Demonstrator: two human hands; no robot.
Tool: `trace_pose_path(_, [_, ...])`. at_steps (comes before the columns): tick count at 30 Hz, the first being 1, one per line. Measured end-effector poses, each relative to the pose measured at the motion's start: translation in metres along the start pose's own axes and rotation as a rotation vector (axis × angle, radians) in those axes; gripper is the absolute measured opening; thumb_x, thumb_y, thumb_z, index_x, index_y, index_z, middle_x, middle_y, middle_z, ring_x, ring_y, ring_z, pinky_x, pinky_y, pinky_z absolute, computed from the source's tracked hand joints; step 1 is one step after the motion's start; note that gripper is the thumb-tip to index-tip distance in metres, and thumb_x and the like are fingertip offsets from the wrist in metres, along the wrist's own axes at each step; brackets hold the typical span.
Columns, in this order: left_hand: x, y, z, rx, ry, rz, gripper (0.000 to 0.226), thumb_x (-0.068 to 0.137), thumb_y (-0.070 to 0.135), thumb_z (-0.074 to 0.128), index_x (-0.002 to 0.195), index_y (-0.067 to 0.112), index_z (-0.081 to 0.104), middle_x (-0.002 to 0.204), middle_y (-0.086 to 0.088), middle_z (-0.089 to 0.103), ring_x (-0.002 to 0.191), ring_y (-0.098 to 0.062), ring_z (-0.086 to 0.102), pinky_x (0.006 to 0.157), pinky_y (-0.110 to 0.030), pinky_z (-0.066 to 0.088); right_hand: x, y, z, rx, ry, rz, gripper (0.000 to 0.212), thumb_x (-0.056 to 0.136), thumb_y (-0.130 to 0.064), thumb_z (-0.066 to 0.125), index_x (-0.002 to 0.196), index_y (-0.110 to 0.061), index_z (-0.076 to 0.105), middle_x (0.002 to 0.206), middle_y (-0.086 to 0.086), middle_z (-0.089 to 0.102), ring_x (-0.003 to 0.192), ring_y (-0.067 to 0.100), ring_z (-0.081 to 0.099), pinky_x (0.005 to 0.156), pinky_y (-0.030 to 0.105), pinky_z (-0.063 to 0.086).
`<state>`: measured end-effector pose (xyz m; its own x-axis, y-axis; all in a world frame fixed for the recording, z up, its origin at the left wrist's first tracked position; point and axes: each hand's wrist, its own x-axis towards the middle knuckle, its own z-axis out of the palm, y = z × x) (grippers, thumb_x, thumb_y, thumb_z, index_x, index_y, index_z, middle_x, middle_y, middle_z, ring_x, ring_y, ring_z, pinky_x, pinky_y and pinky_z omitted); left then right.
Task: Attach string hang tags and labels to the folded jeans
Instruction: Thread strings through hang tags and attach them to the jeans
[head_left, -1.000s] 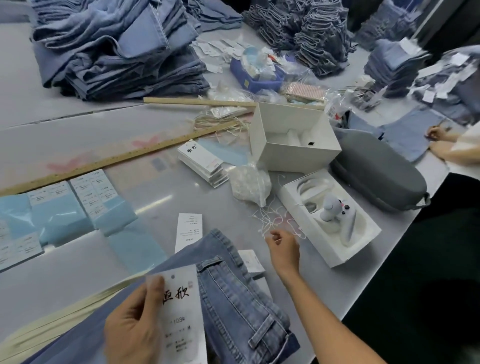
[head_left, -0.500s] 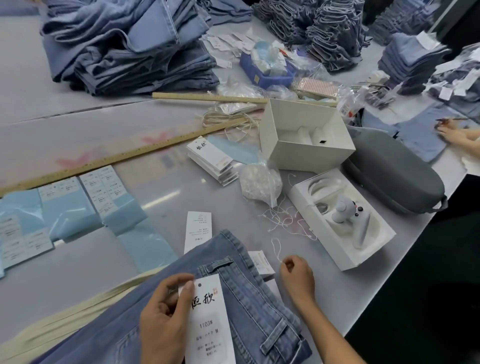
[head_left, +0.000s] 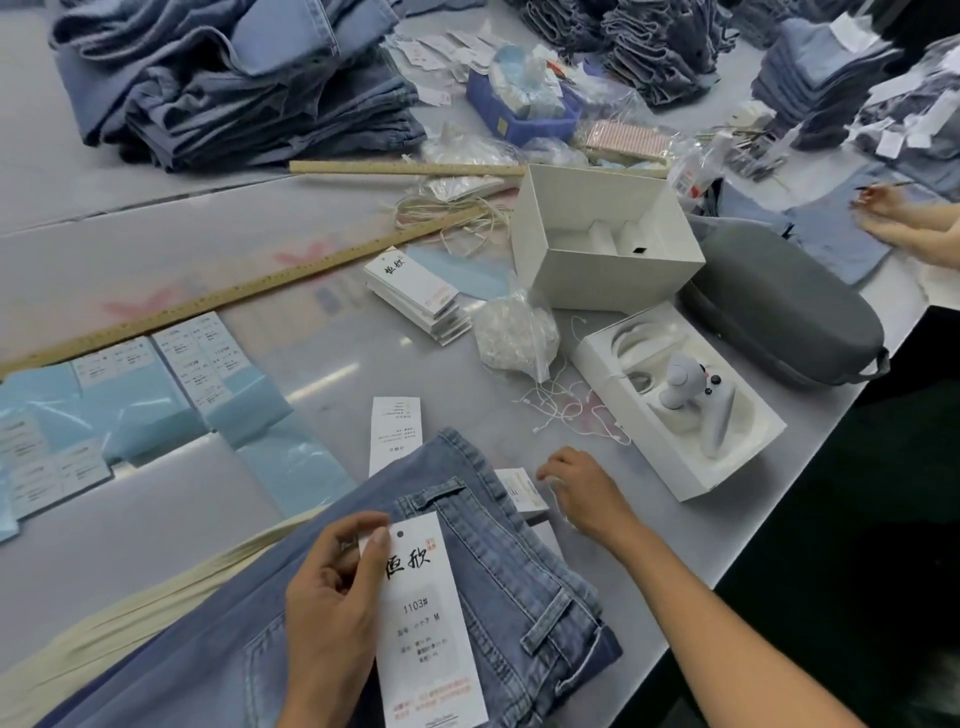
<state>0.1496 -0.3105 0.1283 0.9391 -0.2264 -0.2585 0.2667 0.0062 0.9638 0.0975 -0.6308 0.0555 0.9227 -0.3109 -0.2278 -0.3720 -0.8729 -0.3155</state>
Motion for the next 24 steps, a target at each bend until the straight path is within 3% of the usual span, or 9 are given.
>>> trace_pose_path(4, [0.000,0.000,-0.001,-0.006,-0.021,0.002,0.013,0.083,0.038,0.067,0.094,0.036,0.073,0.075,-0.010,0.076,0.061,-0.022,0.072,0.047,-0.025,0.053,-0.001,0.020,-0.003,-0.147,-0.076,-0.152,0.017,0.096,-0.002,0.058,0.106,-0.011,0.068,0.109,0.004,0.060,0.100,0.025,0.054,0.080,0.032,0.045])
trace_pose_path(9, [-0.001,0.003,0.000,-0.009,-0.015,0.014,0.011,0.083,0.037,0.066,0.092,0.036,0.073,0.072,-0.009,0.075,0.057,-0.015,0.070,0.045,-0.020,0.049,-0.004,0.029,-0.005,-0.207,-0.105,-0.138,0.010,0.099,-0.009,0.052,0.100,-0.009,0.062,0.104,0.005,0.056,0.097,0.023,0.050,0.084,0.036,0.045])
trace_pose_path(12, [-0.002,0.006,0.002,-0.018,-0.014,0.019,0.009,0.084,0.034,0.066,0.090,0.036,0.072,0.073,-0.007,0.076,0.057,-0.012,0.070,0.045,-0.018,0.048,-0.010,0.013,-0.011,0.083,0.102,0.058,0.004,0.090,-0.007,0.062,0.087,-0.009,0.063,0.086,0.004,0.062,0.080,0.019,0.054,0.073,0.029,0.044])
trace_pose_path(14, [-0.003,0.006,0.002,-0.020,-0.016,0.017,0.009,0.088,0.028,0.067,0.090,0.036,0.072,0.074,-0.006,0.076,0.059,-0.012,0.070,0.046,-0.019,0.049,-0.019,-0.006,-0.022,0.442,0.233,0.247,0.007,0.087,-0.005,0.069,0.084,-0.010,0.065,0.078,0.006,0.069,0.072,0.015,0.061,0.068,0.025,0.046])
trace_pose_path(16, [-0.003,0.006,0.001,-0.019,-0.019,0.012,0.016,0.092,0.020,0.067,0.090,0.035,0.072,0.075,-0.006,0.076,0.060,-0.015,0.070,0.048,-0.021,0.051,-0.031,-0.028,-0.036,0.800,0.246,0.291,0.012,0.089,0.003,0.065,0.090,-0.009,0.067,0.080,0.007,0.073,0.075,0.013,0.066,0.067,0.021,0.049])
trace_pose_path(19, [-0.004,0.011,0.001,-0.022,-0.033,-0.003,0.021,0.094,0.017,0.066,0.091,0.037,0.071,0.076,-0.007,0.076,0.062,-0.018,0.071,0.049,-0.022,0.052,-0.057,-0.059,-0.062,1.162,0.211,0.270,0.020,0.091,0.006,0.064,0.097,-0.011,0.075,0.083,0.006,0.074,0.076,0.014,0.065,0.067,0.025,0.052])
trace_pose_path(21, [-0.007,0.015,0.001,-0.018,-0.053,-0.014,0.021,0.095,0.019,0.065,0.095,0.040,0.069,0.079,-0.007,0.077,0.067,-0.021,0.074,0.052,-0.025,0.055,-0.074,-0.084,-0.076,1.280,0.169,0.233,0.014,0.086,-0.004,0.073,0.094,-0.013,0.079,0.084,0.006,0.074,0.074,0.012,0.065,0.067,0.022,0.054])
trace_pose_path(24, [-0.014,0.021,0.001,-0.029,-0.069,-0.014,0.013,0.095,0.026,0.064,0.096,0.039,0.069,0.080,-0.006,0.077,0.071,-0.022,0.075,0.053,-0.026,0.055,-0.093,-0.123,-0.089,1.167,0.128,0.147,0.013,0.077,-0.019,0.079,0.090,-0.018,0.079,0.083,0.006,0.076,0.072,0.011,0.067,0.068,0.020,0.054])
